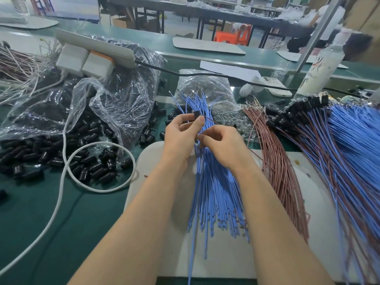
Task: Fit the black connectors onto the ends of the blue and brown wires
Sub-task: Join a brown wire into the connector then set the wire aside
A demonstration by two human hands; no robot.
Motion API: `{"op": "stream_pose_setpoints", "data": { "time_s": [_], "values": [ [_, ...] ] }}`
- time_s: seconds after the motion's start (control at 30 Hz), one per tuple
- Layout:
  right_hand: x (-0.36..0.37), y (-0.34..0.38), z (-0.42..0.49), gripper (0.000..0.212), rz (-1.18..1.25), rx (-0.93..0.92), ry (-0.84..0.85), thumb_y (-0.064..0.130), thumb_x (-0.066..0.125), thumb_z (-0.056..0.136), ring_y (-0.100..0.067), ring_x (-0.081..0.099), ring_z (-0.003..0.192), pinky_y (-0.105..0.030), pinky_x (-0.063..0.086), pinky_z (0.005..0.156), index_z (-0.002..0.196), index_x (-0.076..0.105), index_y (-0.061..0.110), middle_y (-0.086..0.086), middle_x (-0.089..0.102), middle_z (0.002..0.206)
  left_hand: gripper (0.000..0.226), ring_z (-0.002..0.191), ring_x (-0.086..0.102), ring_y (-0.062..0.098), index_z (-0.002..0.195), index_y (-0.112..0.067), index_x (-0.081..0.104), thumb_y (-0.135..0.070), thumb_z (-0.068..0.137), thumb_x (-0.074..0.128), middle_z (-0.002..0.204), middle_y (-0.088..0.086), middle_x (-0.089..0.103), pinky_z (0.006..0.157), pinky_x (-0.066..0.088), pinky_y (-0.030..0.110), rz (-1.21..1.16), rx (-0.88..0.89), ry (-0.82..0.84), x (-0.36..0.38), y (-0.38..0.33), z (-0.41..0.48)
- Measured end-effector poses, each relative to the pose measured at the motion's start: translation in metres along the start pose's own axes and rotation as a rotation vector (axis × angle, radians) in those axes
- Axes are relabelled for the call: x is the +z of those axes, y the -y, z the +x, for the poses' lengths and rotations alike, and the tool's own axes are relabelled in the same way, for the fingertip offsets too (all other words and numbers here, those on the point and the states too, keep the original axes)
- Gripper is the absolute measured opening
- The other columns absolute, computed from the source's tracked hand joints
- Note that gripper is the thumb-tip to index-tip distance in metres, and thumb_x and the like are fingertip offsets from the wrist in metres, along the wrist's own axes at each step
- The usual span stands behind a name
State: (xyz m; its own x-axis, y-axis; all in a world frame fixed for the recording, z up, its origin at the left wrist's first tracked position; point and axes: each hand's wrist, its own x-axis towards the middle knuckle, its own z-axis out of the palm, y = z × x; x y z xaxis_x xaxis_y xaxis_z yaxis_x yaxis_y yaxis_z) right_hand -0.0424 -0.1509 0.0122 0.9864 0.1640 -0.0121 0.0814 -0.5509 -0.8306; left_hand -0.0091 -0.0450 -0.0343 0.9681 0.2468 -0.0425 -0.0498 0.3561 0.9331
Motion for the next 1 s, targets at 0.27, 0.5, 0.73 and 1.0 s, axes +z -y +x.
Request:
{"op": "stream_pose_setpoints", "data": {
  "time_s": [0.27, 0.5, 0.73, 1.0],
  "values": [
    [0.005, -0.002, 0.003, 0.034, 0.02, 0.012, 0.002, 0.012, 0.055, 0.093, -0.003, 0.042, 0.06, -0.013, 0.034, 0.057, 0.063, 0.047, 0.024, -0.022, 0.067, 0.105, 0.008, 0.055, 0.055, 0.006, 0.089, -0.011, 0.06, -0.01, 0.085, 0.067, 0.075, 0.002, 0.066, 0.054, 0.049, 0.021, -0.052, -0.051, -0.006, -0.002, -0.003, 0.002],
    [0.006, -0.007, 0.009, 0.031, 0.03, 0.044, -0.028, 0.012, 0.057, 0.091, -0.003, 0.043, 0.059, -0.014, 0.036, 0.056, 0.063, 0.05, 0.022, -0.02, 0.068, 0.105, 0.008, 0.057, 0.057, 0.007, 0.081, -0.012, 0.063, -0.013, 0.089, 0.063, 0.073, 0.001, 0.065, 0.051, 0.05, 0.019, -0.118, -0.14, 0.079, -0.004, -0.007, 0.002],
    [0.009, -0.014, 0.015, 0.02, 0.07, 0.029, -0.122, 0.012, 0.056, 0.093, 0.001, 0.044, 0.063, -0.012, 0.037, 0.06, 0.105, 0.067, -0.001, -0.018, 0.068, 0.106, 0.003, 0.056, 0.055, 0.007, 0.091, -0.012, 0.061, -0.012, 0.09, 0.064, 0.078, 0.001, 0.064, 0.056, 0.048, 0.02, -0.027, -0.091, 0.095, 0.0, -0.003, 0.0],
    [0.009, -0.02, 0.019, 0.02, 0.049, 0.006, -0.192, 0.016, 0.056, 0.094, 0.002, 0.042, 0.062, -0.012, 0.036, 0.059, 0.1, 0.067, 0.001, -0.017, 0.068, 0.102, 0.001, 0.053, 0.054, 0.007, 0.091, -0.014, 0.062, -0.015, 0.09, 0.063, 0.067, -0.004, 0.065, 0.047, 0.041, 0.011, 0.083, -0.052, 0.152, 0.0, -0.001, -0.003]
  ]
}}
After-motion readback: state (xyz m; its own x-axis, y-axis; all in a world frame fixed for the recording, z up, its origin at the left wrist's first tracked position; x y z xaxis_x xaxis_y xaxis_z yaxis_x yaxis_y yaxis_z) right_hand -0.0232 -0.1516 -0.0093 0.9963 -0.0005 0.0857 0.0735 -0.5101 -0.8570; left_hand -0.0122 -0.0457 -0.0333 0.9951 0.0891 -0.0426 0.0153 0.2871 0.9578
